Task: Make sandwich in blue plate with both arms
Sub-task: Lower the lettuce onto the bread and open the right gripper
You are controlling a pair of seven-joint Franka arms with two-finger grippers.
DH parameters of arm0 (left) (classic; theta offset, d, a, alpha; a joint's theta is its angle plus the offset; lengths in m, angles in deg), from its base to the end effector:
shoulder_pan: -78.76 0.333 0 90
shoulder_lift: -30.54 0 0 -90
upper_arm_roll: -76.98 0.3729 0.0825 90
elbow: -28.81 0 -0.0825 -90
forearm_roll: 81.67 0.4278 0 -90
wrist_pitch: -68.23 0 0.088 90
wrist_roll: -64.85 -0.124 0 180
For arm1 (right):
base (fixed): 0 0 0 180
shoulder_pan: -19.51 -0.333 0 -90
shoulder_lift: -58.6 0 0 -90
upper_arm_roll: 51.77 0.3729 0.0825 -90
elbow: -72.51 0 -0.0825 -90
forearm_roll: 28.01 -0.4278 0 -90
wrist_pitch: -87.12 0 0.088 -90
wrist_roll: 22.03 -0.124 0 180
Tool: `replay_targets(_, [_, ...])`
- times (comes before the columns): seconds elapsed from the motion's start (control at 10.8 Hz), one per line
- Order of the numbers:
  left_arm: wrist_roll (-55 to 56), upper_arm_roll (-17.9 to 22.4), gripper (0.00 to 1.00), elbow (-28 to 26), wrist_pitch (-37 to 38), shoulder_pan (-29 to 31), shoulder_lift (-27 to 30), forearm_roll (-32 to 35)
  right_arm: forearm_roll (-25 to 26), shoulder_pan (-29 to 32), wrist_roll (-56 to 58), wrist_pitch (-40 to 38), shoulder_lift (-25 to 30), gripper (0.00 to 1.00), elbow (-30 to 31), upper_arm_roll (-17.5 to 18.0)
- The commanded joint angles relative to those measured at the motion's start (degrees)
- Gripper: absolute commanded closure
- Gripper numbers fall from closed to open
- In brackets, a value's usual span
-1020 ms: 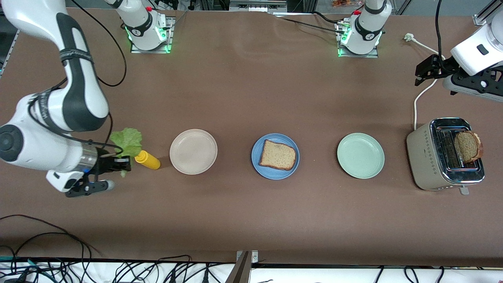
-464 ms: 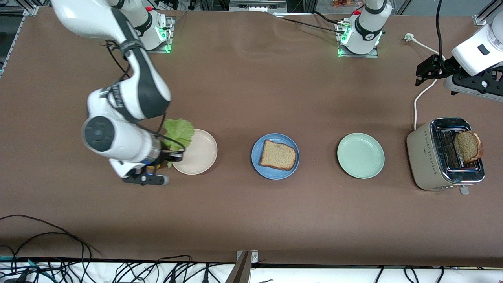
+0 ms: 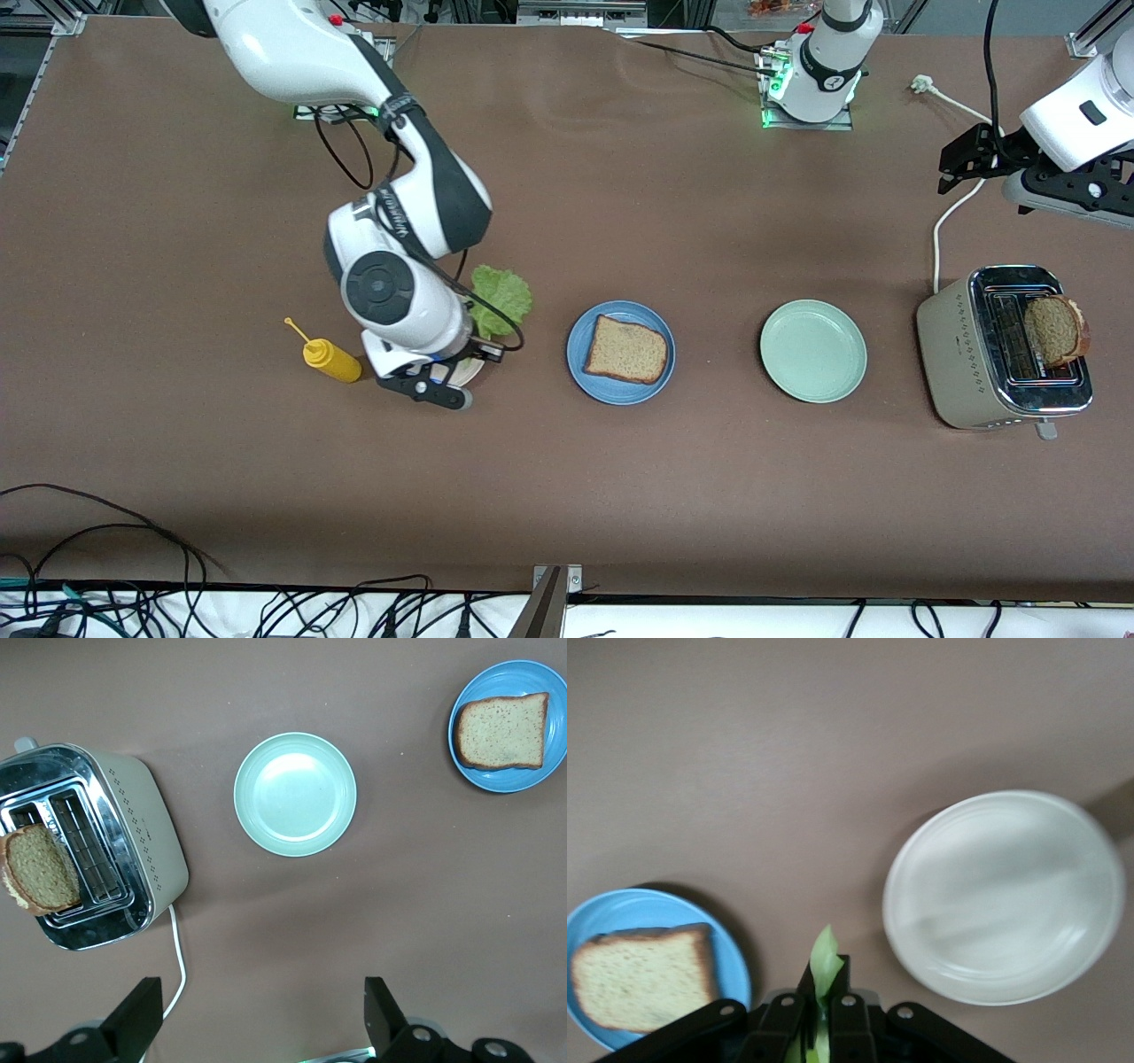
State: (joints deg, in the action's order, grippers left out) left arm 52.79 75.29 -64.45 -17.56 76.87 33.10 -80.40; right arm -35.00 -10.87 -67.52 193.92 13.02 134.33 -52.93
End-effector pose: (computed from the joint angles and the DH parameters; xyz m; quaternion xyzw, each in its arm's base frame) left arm 0.5706 -0.0332 0.6554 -0.9898 0.1355 0.0436 0.0085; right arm 0.7282 0.4266 0.3615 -0.9864 0.1561 0.0351 0.0374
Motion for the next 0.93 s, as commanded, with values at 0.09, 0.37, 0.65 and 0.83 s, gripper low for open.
replay_targets(0.09, [-0.77, 0.28, 0.0, -0.16, 0.45, -0.03, 0.34, -1.19, -0.48, -7.31, -22.04, 8.04, -11.01, 1.0, -11.09, -1.21])
replay_targets(0.37, [-0.77, 0.28, 0.0, -0.08, 0.45, -0.03, 0.34, -1.19, -0.3, -10.48, -35.67, 17.1, -13.83, 1.0, -11.28, -2.27])
replay_targets(0.65, [-0.77, 0.28, 0.0, -0.08, 0.45, -0.03, 0.34, -1.19, -0.3, -12.5, -45.88, 22.64, -15.59, 1.0, -11.28, -2.88])
replay_targets(0.83, [-0.77, 0.28, 0.0, -0.08, 0.45, -0.03, 0.34, -1.19, -0.21, -13.56, -49.67, 25.54, -17.17, 1.0, -11.54, -3.5])
